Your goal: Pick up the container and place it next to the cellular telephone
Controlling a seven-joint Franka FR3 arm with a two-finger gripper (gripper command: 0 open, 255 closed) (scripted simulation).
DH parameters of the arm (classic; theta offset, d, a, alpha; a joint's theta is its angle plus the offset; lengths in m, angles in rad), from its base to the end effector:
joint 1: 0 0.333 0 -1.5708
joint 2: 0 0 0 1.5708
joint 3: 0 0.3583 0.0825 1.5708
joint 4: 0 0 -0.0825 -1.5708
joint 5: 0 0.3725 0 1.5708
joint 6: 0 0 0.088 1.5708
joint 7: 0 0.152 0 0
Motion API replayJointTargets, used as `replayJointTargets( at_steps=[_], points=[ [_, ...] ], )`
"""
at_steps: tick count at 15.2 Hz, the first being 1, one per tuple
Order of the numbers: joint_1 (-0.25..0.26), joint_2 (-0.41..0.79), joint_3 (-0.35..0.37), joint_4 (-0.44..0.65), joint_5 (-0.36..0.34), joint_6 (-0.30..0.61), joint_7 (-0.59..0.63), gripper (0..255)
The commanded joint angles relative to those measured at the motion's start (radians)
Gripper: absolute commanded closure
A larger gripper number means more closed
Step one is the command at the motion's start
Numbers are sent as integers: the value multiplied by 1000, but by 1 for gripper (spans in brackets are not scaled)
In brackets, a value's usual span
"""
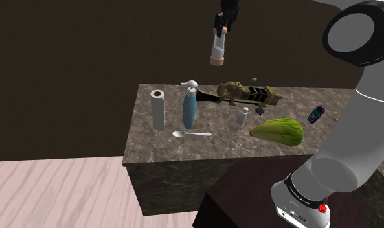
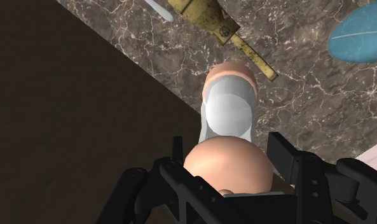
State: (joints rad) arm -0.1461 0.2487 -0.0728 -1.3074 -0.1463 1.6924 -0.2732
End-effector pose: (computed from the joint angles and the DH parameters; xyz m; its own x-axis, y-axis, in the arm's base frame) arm 0.6286 -0.1542 0.6115 0.9936 0.0737 0.0858 0.0559 -0.9795 0.1938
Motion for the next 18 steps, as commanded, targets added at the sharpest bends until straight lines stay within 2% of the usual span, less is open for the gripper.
replayJointTargets(
  at_steps=[1,5,9,18],
  points=[
    [0,7,0,33,1,-25,-4,255],
    [-31,-144,-21,-175,-1,38,-49,255],
    [-61,-274,-47,-336,-6,80,-101,255],
    [-129,-514,-129,-596,-34,122,-238,255]
  ],
)
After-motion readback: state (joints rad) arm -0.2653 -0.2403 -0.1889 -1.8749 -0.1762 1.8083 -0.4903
